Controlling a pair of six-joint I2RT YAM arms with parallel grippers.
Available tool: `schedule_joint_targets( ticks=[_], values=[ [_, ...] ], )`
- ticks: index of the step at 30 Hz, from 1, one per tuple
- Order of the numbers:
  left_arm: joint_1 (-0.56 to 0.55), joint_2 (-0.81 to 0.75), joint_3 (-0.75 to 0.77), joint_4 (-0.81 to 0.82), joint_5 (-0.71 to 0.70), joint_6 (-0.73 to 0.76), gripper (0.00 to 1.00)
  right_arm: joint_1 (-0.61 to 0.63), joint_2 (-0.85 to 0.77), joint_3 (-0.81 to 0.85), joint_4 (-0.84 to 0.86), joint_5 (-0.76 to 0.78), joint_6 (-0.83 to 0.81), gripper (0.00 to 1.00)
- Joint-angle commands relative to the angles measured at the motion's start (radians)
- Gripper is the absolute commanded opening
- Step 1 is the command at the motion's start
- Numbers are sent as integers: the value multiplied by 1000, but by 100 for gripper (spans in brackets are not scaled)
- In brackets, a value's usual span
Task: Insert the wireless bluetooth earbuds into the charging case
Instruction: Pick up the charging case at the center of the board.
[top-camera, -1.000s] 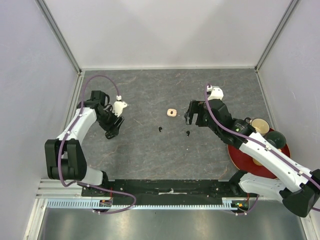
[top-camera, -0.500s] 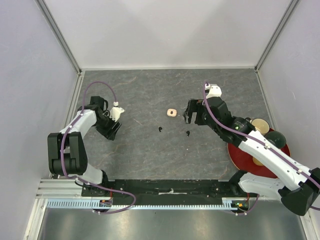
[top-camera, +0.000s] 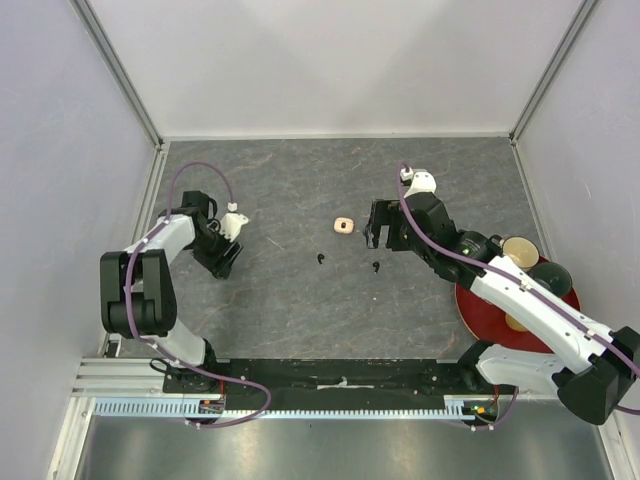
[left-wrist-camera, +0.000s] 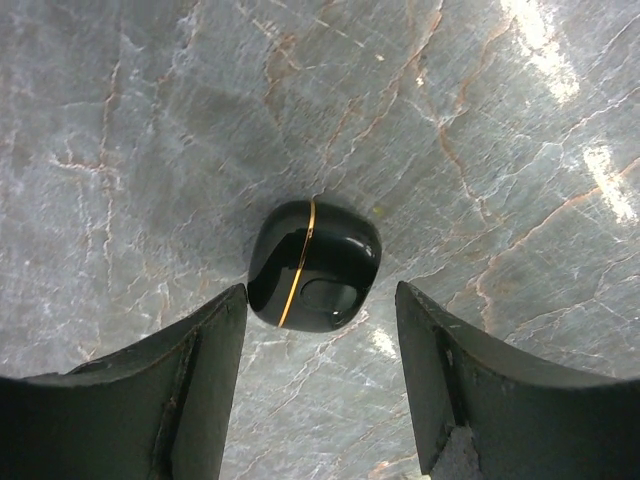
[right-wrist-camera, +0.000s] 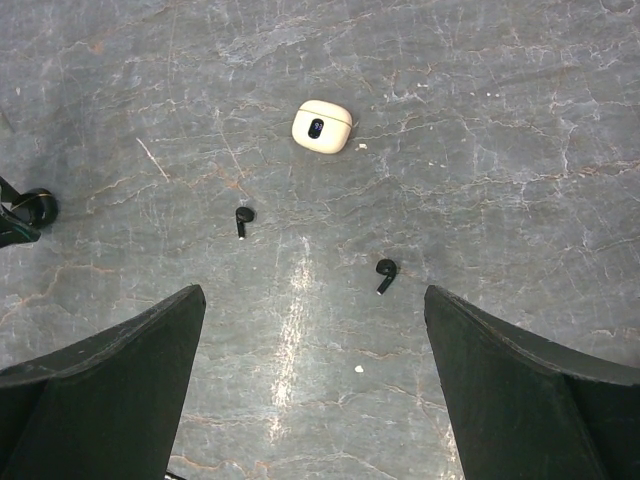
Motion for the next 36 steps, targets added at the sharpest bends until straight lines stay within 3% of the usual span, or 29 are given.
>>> schedule_joint_targets(
  ticks=[1,15,18,19,22,23,27,30,36],
  values=[
    [5,23,44,17,67,55,68,-6,14,44,7,-3,-11,98],
    [4,106,70,-20,122,37,56,-13,28,53,12,-9,-17,98],
    [2,118,84,-35,148,21,45,-14,23,50,10,-8,-19,98],
    [4,126,89,-40,159,20,30,-14,21,50,10,-8,-19,98],
    [2,131,109,-51,191,6,4,-16,11,45,10,-1,-19,98],
    [-1,131,121,-52,204,0,2,-16,9,44,9,2,-17,98],
    [-44,112,143,-66,266,-34,2,-20,0,35,9,15,-14,98],
    [-160,60,176,-71,222,-98,2,-25,-3,30,9,32,4,98],
    [-369,-94,206,55,296,-189,2,-60,11,25,7,-72,75,98]
  ],
)
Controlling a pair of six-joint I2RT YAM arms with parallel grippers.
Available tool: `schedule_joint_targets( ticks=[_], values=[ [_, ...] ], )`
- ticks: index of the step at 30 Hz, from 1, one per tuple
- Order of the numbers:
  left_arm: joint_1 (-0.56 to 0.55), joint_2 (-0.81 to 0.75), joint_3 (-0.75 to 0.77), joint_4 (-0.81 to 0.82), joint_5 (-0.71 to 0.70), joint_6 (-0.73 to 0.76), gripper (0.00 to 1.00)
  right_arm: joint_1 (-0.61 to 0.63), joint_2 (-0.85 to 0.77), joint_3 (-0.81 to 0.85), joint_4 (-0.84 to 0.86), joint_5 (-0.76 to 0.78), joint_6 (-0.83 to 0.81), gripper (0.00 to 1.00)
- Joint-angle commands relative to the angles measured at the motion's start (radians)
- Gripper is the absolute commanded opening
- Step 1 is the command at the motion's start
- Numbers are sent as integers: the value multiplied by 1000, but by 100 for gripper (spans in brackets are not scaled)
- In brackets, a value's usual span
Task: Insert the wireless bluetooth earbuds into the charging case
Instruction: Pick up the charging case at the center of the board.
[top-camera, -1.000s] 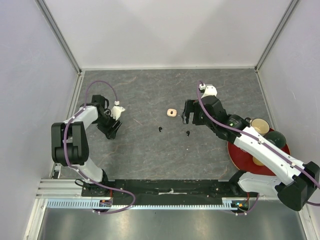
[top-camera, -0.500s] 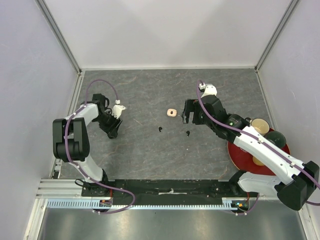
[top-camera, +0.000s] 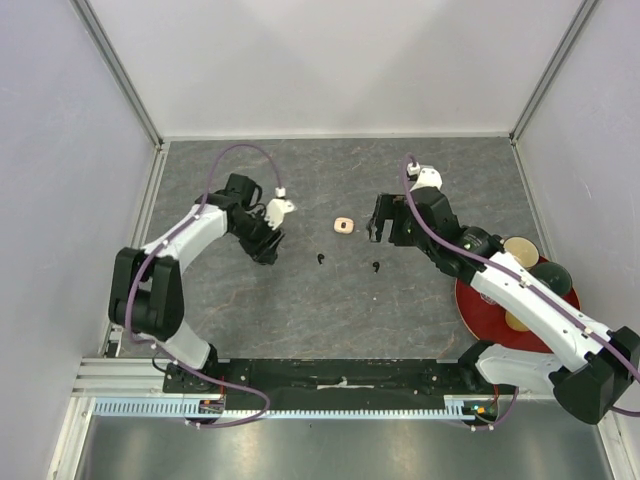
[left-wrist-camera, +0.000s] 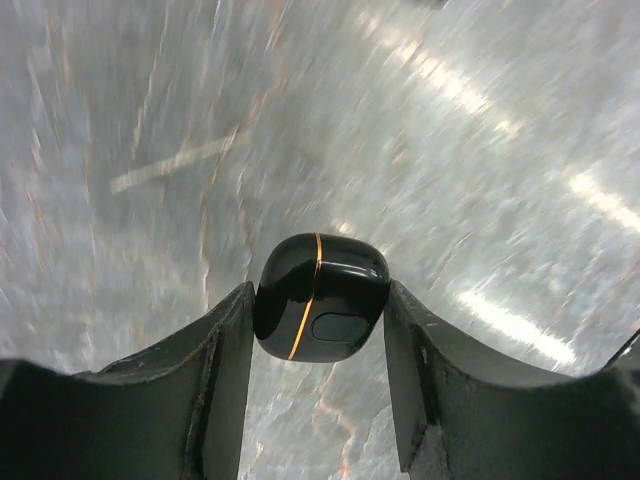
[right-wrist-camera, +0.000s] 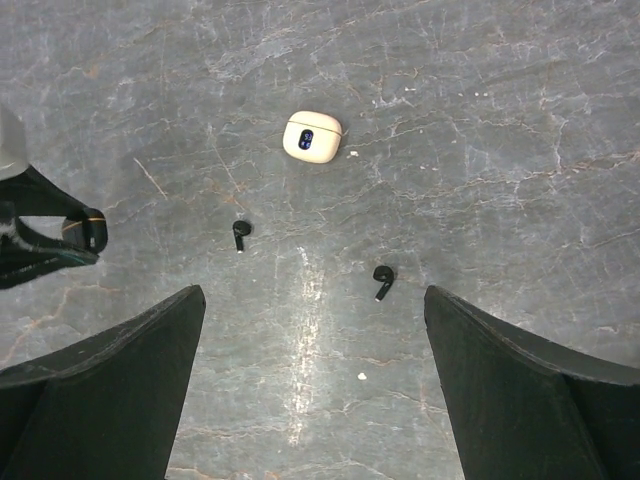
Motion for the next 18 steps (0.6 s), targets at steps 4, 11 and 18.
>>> schedule_joint_targets(
  ticks=[4,11,18],
  values=[
    [-230,-217,26,228,61,-174,2,-38,-6,-3,26,-160,116,98],
    [-373,-384,-78,488,38,-264,2,-52,-31,-70,132,-315,182,91],
    [-455,-456,-144,604,38,-295,2,-52,-23,-89,251,-473,197,84]
  ],
)
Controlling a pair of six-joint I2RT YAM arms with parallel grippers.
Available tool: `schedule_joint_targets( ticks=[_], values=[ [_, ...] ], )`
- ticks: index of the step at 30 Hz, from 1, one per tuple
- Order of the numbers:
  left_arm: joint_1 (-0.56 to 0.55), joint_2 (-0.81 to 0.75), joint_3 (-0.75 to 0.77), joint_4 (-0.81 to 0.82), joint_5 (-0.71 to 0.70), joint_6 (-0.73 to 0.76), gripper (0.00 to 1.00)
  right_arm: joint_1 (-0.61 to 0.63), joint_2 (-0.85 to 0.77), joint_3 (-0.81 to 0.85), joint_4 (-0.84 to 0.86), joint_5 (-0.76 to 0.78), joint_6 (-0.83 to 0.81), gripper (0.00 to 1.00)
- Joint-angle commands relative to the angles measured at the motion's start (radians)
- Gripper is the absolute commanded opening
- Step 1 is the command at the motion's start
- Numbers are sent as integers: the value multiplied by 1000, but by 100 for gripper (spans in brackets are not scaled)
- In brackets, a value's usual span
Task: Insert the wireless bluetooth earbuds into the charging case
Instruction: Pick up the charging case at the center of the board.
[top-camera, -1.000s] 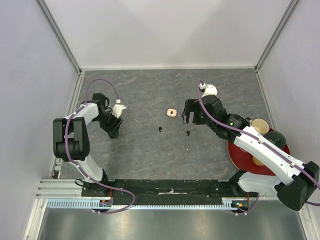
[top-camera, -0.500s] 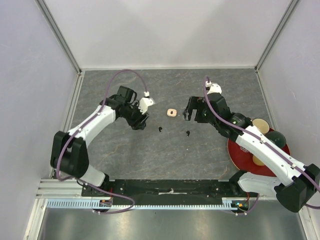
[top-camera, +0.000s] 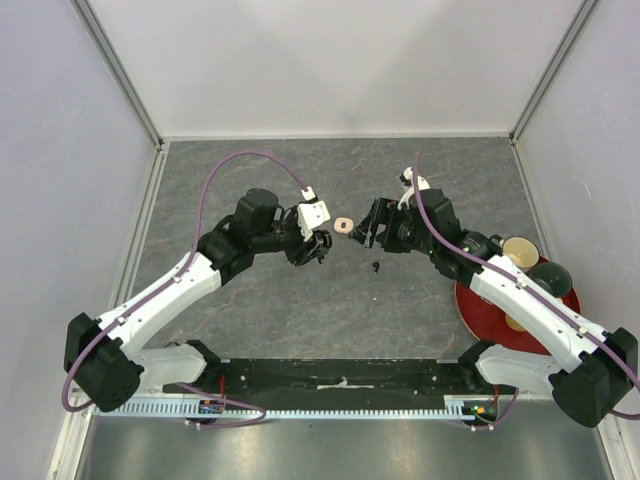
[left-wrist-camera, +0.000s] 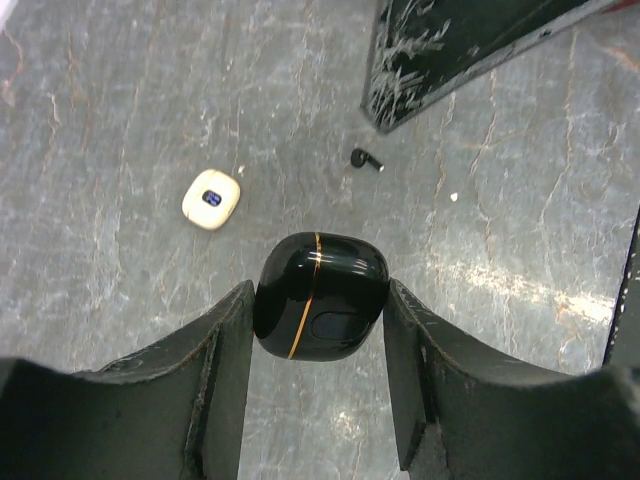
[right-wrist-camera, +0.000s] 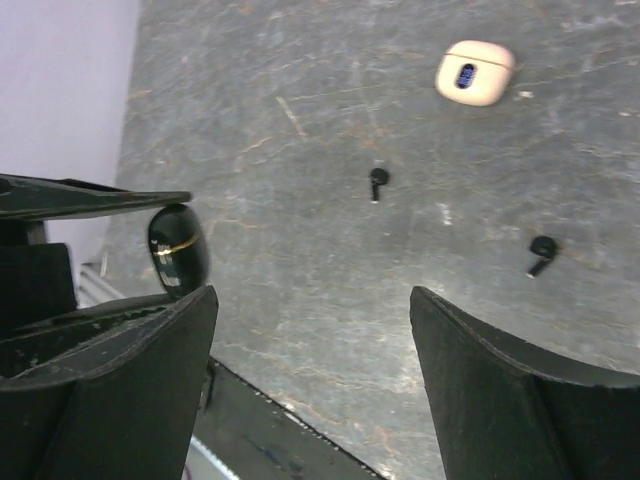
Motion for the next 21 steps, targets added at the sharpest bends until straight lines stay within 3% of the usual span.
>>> schedule_joint_targets(
  ticks=[1,10,21],
  values=[
    [-34,-17,-8,128,-3,-50,2,-4,-7,-7,137,-142,23,84],
    [-97,12,21,147,-55,-31,2,-2,38,25,174,-250,-11,77],
    [-119,32,53,154,-62,-31,2,10,84,20,171,-271,-26,69]
  ],
)
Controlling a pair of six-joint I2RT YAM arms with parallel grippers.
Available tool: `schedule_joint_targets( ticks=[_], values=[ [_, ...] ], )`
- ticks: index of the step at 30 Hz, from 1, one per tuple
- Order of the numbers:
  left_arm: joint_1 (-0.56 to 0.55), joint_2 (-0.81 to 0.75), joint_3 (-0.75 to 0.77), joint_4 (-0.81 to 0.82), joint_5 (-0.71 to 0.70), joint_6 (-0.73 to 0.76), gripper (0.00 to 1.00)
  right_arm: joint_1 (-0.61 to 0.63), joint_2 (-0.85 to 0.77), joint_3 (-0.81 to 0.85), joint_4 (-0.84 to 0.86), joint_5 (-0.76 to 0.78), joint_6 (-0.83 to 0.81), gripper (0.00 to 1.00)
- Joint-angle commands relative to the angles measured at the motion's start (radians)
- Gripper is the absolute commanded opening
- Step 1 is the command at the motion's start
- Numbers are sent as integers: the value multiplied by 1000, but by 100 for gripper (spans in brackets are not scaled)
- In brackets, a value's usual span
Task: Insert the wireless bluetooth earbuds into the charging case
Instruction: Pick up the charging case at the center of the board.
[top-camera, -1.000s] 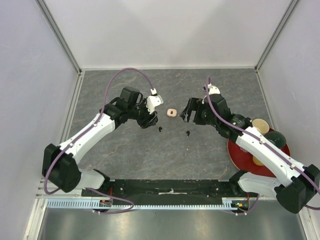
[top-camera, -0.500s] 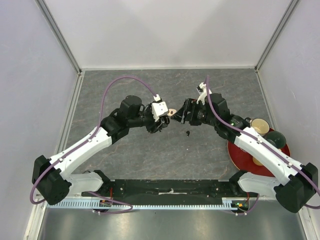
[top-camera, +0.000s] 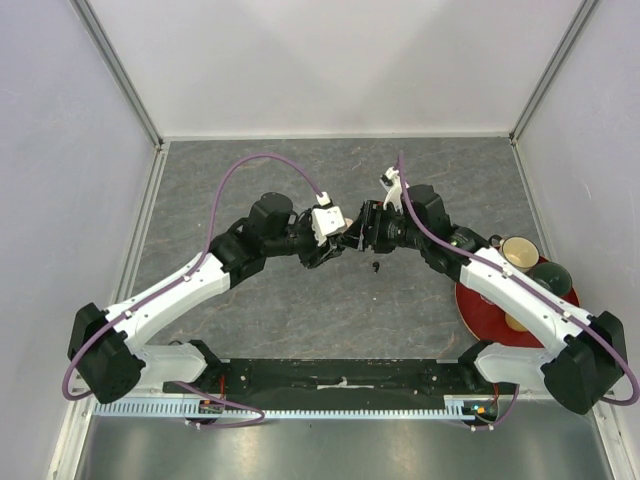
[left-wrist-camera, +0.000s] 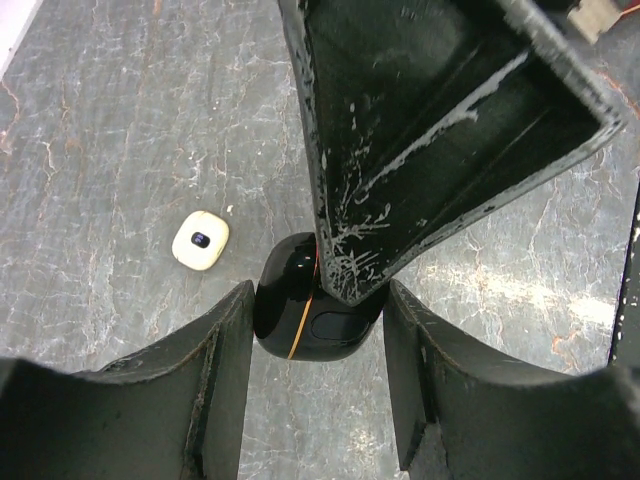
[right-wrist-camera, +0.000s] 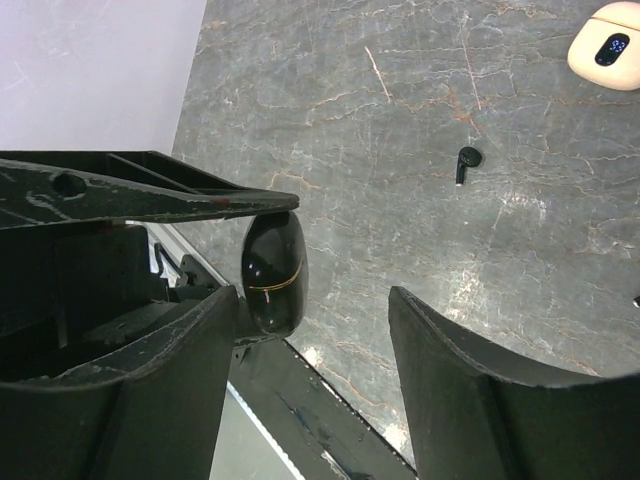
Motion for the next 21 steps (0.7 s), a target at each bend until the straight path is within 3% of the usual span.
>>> schedule_joint_targets(
  ticks=[1,12,15,16,17,21],
  values=[
    [-14,4,57,60,-9,-17,2,10,13,25,41,-21,-22,68],
    [-48,13,68,49,-6,-5,2,27,38,27,61,8,-42,58],
    [-49,15,66,44,-5,-6,2,27,35,24,71,13,-40,51],
    [-52,16,66,43,-6,-9,2,27,33,24,74,18,-42,47],
    [-53,16,66,44,-3,-8,2,28,28,22,74,21,-45,36],
    [-56,19,65,44,-5,-8,2,27,9,7,93,30,-45,15]
  ],
)
